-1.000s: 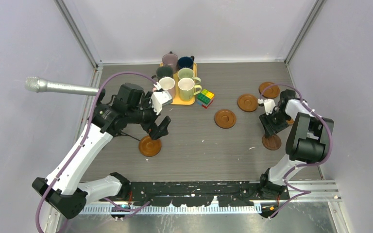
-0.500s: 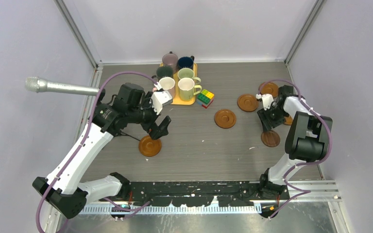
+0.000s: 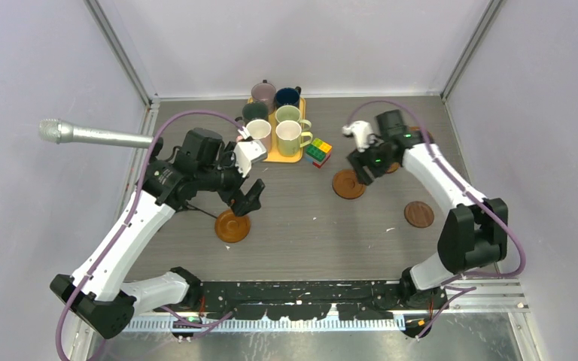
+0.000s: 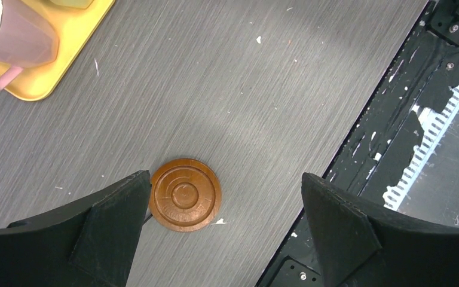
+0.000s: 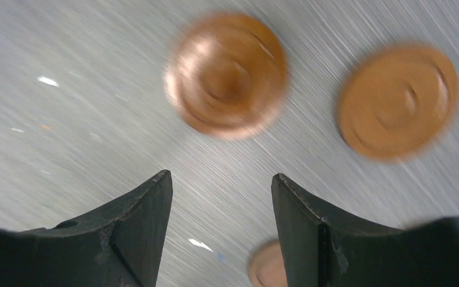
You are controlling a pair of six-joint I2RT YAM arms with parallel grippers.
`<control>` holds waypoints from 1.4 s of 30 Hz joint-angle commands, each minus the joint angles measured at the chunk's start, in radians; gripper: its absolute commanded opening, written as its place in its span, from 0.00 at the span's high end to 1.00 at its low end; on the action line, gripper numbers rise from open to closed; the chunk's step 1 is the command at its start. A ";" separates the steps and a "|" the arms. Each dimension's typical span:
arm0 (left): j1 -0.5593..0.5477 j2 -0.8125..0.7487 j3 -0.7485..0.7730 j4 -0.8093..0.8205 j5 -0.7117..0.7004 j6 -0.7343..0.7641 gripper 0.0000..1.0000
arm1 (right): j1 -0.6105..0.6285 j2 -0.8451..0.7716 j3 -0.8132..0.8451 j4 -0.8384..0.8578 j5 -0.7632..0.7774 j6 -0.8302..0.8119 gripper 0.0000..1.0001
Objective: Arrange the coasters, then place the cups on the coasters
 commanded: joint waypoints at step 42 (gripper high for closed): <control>0.031 -0.083 0.126 -0.038 0.032 -0.022 0.00 | 0.908 0.741 0.518 0.293 0.232 0.577 0.53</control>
